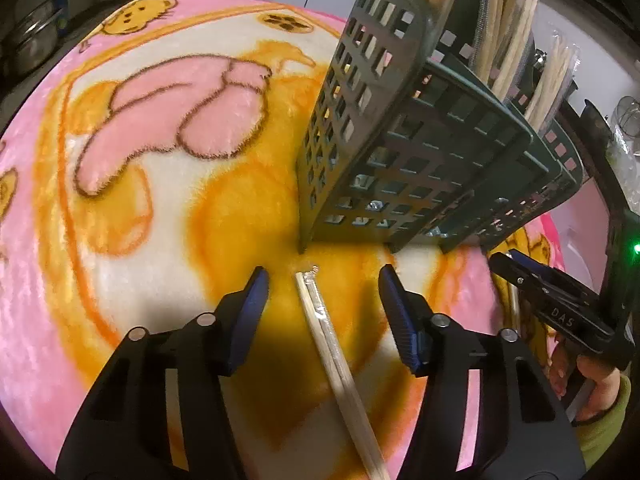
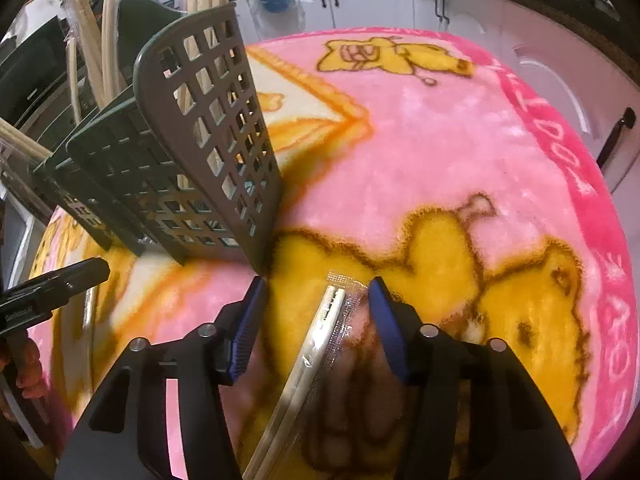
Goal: Organize utensils
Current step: 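Close the left tool on a wrapped chopstick pair while the right tool grasps another, then lift both held chopstick pairs and carry them above the green caddy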
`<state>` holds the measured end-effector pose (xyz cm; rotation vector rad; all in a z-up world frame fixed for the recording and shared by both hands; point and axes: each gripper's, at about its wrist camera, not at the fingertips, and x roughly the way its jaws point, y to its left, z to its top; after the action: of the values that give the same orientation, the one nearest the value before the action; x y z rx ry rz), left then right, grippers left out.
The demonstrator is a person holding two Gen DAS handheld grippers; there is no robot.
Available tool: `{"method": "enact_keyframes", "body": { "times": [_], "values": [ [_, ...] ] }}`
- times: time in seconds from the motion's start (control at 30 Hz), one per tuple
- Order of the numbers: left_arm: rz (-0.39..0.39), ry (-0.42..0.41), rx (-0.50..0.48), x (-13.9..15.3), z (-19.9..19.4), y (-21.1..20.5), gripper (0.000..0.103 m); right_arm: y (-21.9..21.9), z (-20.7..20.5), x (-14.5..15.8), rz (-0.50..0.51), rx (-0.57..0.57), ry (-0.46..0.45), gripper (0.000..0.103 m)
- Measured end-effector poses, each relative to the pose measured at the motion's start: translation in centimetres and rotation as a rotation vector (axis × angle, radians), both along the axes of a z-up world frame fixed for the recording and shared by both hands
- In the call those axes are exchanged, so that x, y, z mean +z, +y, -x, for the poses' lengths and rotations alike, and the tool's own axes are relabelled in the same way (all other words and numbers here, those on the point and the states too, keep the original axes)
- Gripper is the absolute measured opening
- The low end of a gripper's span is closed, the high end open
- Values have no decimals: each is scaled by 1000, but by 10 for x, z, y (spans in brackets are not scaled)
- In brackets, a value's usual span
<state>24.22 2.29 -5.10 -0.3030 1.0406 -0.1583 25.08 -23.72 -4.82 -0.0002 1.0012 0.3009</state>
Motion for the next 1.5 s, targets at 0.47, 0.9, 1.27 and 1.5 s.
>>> {"method": "enact_keyframes", "body": {
  "times": [0.47, 0.9, 1.27, 1.5],
  "values": [
    [-106, -46, -19, 6, 3, -8, 7, -15, 19, 11, -137, -26, -32, 8],
    [-9, -184, -91, 64, 30, -30, 3, -8, 55, 64, -234, 81, -175, 6],
    [0, -320, -131, 117, 36, -47, 3, 0, 85, 129, -272, 155, -363, 6],
    [5, -392, -145, 146, 38, -51, 3, 4, 93, 157, -279, 182, -451, 6]
  ]
}}
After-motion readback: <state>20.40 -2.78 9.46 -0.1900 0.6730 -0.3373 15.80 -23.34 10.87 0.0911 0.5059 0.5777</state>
